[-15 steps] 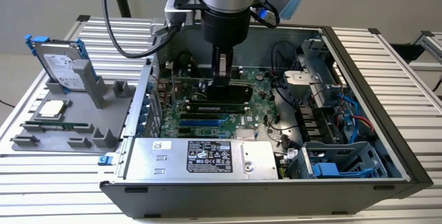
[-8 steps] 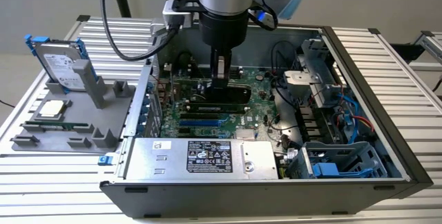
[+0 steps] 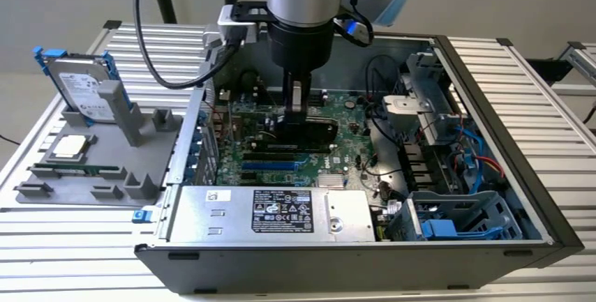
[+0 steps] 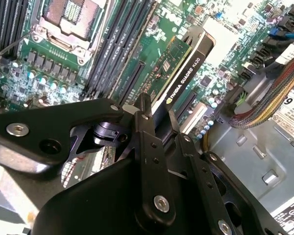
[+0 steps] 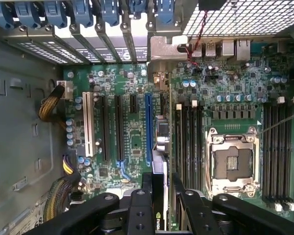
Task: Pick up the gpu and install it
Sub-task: 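Insert the gpu into the slot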
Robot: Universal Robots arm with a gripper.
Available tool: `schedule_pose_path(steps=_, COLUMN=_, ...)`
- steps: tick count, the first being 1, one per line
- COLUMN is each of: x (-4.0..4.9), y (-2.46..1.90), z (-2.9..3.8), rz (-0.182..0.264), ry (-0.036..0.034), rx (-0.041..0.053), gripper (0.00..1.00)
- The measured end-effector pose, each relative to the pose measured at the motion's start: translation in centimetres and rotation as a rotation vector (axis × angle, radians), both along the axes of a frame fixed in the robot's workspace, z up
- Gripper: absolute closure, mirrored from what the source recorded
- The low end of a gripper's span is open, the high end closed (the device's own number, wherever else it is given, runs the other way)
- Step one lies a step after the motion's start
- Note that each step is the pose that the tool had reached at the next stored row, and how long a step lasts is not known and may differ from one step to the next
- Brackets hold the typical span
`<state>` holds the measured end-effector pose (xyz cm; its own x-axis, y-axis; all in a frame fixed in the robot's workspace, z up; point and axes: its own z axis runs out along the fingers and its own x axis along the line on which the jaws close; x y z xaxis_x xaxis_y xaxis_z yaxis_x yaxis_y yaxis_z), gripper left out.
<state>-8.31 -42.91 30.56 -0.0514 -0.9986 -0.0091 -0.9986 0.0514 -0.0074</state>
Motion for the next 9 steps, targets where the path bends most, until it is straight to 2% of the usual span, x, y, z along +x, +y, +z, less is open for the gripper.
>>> schedule_pose_path(steps=9, x=0.0, y=-0.1, z=-0.04, rz=0.0, ry=0.0026, rx=-0.0001, gripper=1.0)
